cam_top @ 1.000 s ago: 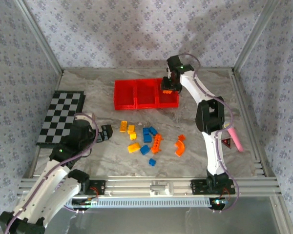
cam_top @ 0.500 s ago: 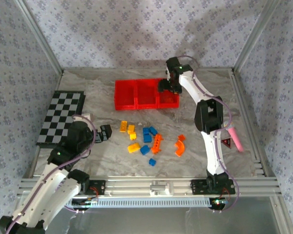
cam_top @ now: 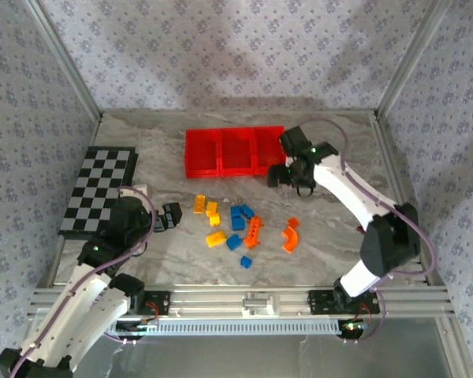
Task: Sort the legos into containers by color
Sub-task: Pick up the lego from the bottom-center of the table.
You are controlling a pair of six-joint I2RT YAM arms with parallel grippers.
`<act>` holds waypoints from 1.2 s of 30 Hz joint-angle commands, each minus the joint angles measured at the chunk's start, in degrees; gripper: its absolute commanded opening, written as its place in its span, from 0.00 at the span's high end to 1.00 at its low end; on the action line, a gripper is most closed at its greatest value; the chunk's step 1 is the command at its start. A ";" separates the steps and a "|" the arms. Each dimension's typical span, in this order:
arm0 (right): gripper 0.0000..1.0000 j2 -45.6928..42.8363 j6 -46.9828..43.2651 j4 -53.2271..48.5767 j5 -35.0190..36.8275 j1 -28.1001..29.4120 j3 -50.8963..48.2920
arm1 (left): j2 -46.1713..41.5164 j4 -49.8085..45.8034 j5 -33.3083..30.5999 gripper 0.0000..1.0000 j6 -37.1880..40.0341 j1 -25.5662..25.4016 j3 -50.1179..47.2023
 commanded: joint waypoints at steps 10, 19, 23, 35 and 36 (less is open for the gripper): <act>0.21 -12.45 14.81 -2.02 -0.94 9.02 -24.48 | 2.01 3.11 2.71 0.00 -0.10 -0.49 -0.74; 0.45 -13.80 13.14 1.81 -2.09 3.44 -28.78 | 0.42 2.07 1.89 0.00 -0.52 -0.49 -0.69; 0.50 -12.00 12.04 4.73 -2.85 2.62 -29.27 | -0.20 1.69 1.52 0.00 -0.78 -0.49 -0.78; 0.63 -7.14 9.63 7.66 -0.95 2.53 -30.82 | -0.16 0.80 1.52 0.00 -1.22 -0.49 -0.58; 0.63 -7.04 9.55 7.93 -0.93 2.53 -31.10 | -0.12 0.92 1.43 0.00 -1.22 -0.49 -0.60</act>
